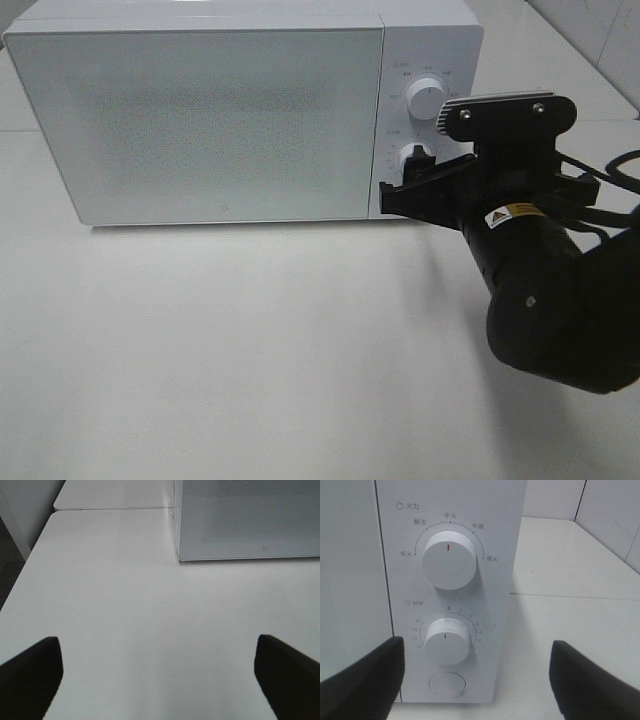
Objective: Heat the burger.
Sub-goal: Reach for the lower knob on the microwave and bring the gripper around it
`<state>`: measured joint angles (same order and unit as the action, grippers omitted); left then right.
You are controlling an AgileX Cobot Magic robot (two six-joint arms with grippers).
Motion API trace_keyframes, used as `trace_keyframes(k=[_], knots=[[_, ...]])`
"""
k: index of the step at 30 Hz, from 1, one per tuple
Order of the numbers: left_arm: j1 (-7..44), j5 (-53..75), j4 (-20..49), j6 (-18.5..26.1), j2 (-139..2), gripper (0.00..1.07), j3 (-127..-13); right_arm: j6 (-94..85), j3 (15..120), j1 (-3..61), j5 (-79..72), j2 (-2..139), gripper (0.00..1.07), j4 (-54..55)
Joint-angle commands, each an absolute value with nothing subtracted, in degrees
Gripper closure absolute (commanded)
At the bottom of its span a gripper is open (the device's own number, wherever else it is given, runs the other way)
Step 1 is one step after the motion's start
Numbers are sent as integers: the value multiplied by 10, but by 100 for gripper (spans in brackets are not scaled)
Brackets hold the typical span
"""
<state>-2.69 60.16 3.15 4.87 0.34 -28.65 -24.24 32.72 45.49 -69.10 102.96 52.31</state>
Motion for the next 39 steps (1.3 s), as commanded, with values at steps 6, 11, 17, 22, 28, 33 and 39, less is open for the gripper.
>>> trace_keyframes(k=[6, 11, 17, 22, 28, 33, 39], knots=[[-29, 595, 32, 46, 15, 10, -285, -234, 367, 457, -714, 1055, 31, 527], [-29, 595, 32, 46, 15, 10, -285, -225, 388, 456, -714, 1089, 31, 524], [-29, 595, 32, 46, 15, 10, -285, -224, 413, 454, -715, 1121, 31, 521], [-29, 595, 32, 46, 15, 10, -285, -223, 435, 447, -703, 1148, 31, 506], [-29, 595, 32, 46, 15, 10, -285, -223, 457, 424, -690, 1165, 31, 486], [-29, 595, 32, 46, 15, 10, -285, -214, 469, 414, -685, 1182, 31, 474], [-29, 595, 32, 46, 14, 10, -285, -198, 473, 397, -674, 1189, 31, 457]])
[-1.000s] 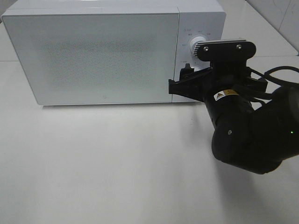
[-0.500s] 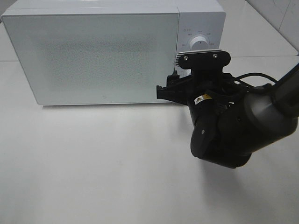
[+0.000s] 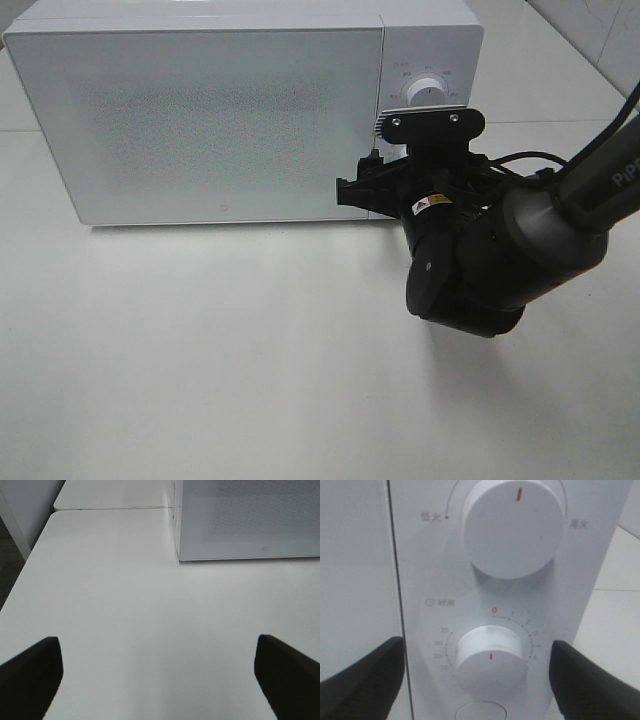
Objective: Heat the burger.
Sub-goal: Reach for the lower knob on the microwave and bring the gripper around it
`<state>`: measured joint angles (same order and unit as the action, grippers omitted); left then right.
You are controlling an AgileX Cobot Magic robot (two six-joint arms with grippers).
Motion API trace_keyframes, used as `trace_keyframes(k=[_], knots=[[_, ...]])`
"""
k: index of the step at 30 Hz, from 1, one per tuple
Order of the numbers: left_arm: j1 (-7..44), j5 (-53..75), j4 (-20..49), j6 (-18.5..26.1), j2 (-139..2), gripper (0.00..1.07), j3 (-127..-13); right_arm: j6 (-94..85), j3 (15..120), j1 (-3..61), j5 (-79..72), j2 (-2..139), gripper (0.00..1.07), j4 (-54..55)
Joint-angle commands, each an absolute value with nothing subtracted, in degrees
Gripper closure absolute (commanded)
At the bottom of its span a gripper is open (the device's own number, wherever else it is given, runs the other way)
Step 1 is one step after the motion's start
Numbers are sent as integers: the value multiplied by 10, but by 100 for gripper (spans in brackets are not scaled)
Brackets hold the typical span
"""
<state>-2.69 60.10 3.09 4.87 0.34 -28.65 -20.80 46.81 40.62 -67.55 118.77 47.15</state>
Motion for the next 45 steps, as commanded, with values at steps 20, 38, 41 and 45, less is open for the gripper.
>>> trace_keyframes(k=[20, 38, 41, 45], knots=[[-29, 595, 32, 46, 14, 10, -285, -184, 473, 387, -674, 1205, 32, 433], [-29, 595, 32, 46, 14, 10, -285, -186, 473, 387, -696, 1200, 36, 429], [-29, 595, 32, 46, 14, 10, -285, -186, 473, 387, -700, 1200, 38, 429], [-29, 595, 32, 46, 14, 10, -285, -186, 473, 387, -707, 1200, 53, 429]])
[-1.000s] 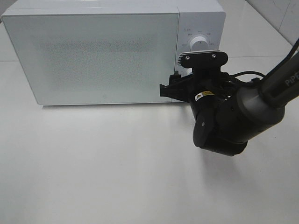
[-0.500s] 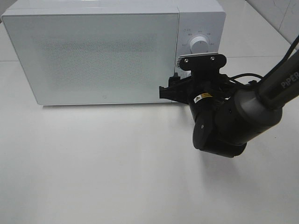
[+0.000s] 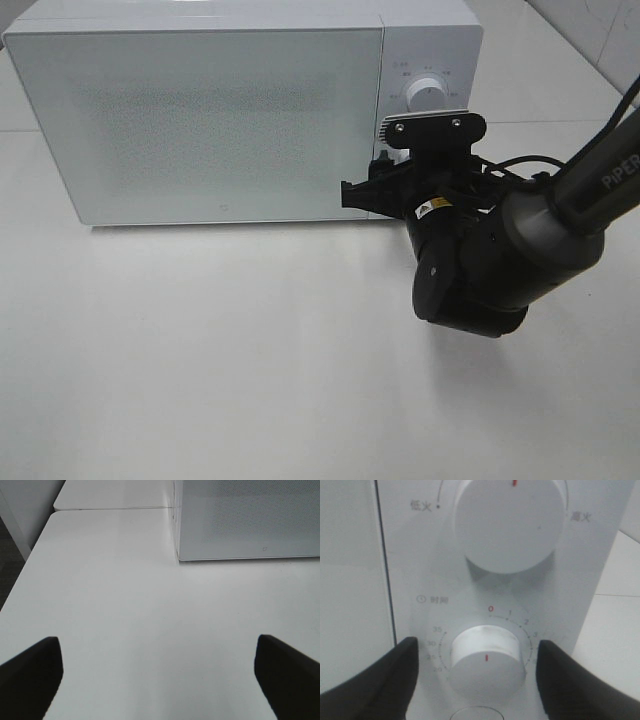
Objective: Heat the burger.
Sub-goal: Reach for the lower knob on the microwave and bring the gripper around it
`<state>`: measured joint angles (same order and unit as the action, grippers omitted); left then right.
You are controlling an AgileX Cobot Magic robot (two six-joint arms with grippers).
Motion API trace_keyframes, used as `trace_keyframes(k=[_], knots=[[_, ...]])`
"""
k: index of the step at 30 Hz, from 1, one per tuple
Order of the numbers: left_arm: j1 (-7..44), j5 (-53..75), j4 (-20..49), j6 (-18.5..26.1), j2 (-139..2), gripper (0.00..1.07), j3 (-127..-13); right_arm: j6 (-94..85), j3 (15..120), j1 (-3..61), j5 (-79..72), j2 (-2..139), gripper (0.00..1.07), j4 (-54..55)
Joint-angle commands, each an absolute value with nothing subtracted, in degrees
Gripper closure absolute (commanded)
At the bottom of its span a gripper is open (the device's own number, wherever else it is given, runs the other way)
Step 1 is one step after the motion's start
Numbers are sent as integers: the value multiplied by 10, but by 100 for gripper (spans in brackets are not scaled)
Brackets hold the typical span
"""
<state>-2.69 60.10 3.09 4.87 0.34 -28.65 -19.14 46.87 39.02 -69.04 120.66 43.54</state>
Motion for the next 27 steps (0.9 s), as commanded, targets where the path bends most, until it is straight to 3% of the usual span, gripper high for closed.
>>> trace_keyframes(k=[1, 2, 4, 5, 6, 12, 27], knots=[[-29, 595, 32, 46, 14, 10, -285, -185, 473, 387, -704, 1200, 62, 429], [-29, 595, 32, 46, 14, 10, -285, -185, 473, 387, -704, 1200, 62, 429], [-29, 595, 32, 46, 14, 10, -285, -184, 473, 387, -694, 1200, 78, 422], [-29, 595, 32, 46, 14, 10, -285, -184, 473, 387, -694, 1200, 78, 422], [-29, 595, 32, 46, 14, 10, -285, -184, 473, 387, -692, 1200, 90, 413], [-29, 595, 32, 46, 14, 10, -285, -184, 473, 387, -693, 1200, 106, 399], [-29, 595, 32, 46, 14, 10, -285, -83, 473, 387, -721, 1200, 105, 351]])
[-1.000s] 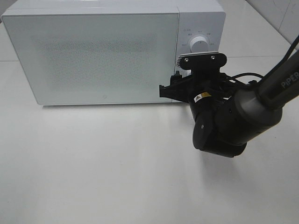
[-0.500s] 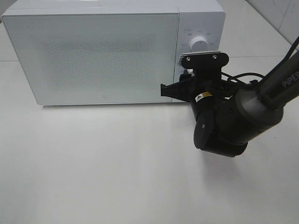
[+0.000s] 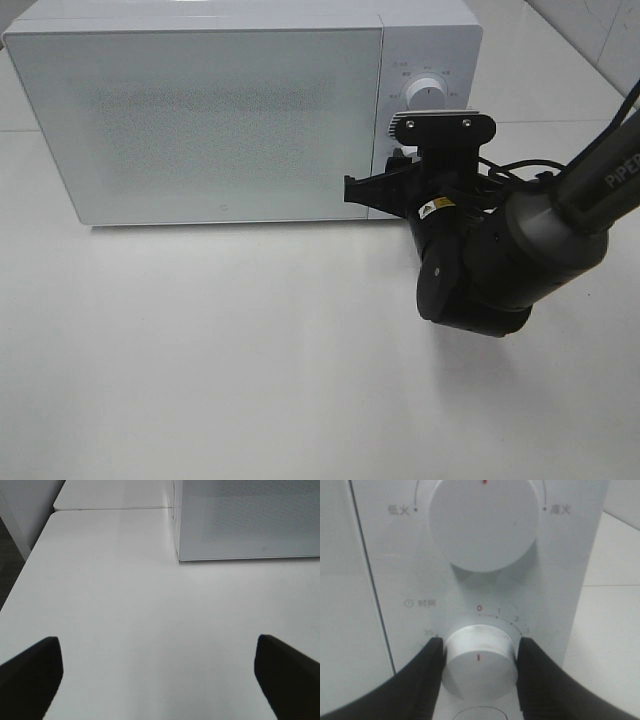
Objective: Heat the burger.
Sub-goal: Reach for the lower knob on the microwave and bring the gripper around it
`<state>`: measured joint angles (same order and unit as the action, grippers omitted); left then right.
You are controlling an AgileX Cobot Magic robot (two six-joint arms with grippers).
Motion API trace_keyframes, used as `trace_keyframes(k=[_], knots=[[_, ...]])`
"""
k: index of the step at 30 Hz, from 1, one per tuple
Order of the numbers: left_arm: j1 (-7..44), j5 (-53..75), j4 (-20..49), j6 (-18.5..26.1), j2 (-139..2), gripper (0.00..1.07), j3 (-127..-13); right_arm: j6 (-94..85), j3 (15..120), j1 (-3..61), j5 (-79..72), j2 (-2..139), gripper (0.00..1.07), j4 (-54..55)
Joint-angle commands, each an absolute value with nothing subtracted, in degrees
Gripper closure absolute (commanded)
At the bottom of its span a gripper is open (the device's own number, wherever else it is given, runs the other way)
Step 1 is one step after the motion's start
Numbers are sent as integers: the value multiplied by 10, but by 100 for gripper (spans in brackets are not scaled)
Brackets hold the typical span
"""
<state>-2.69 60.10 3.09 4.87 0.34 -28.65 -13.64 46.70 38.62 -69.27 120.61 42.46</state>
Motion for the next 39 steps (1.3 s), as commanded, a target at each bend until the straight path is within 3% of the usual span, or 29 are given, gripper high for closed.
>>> trace_keyframes(k=[1, 23, 34, 39], knots=[[-29, 595, 32, 46, 14, 10, -285, -83, 473, 387, -721, 1200, 105, 351], [-29, 595, 32, 46, 14, 10, -285, 667, 473, 387, -778, 1200, 105, 234], [-29, 595, 32, 46, 14, 10, -285, 842, 473, 387, -787, 1200, 105, 236], [-29, 595, 32, 46, 14, 10, -285, 836, 473, 387, -792, 1200, 106, 238]])
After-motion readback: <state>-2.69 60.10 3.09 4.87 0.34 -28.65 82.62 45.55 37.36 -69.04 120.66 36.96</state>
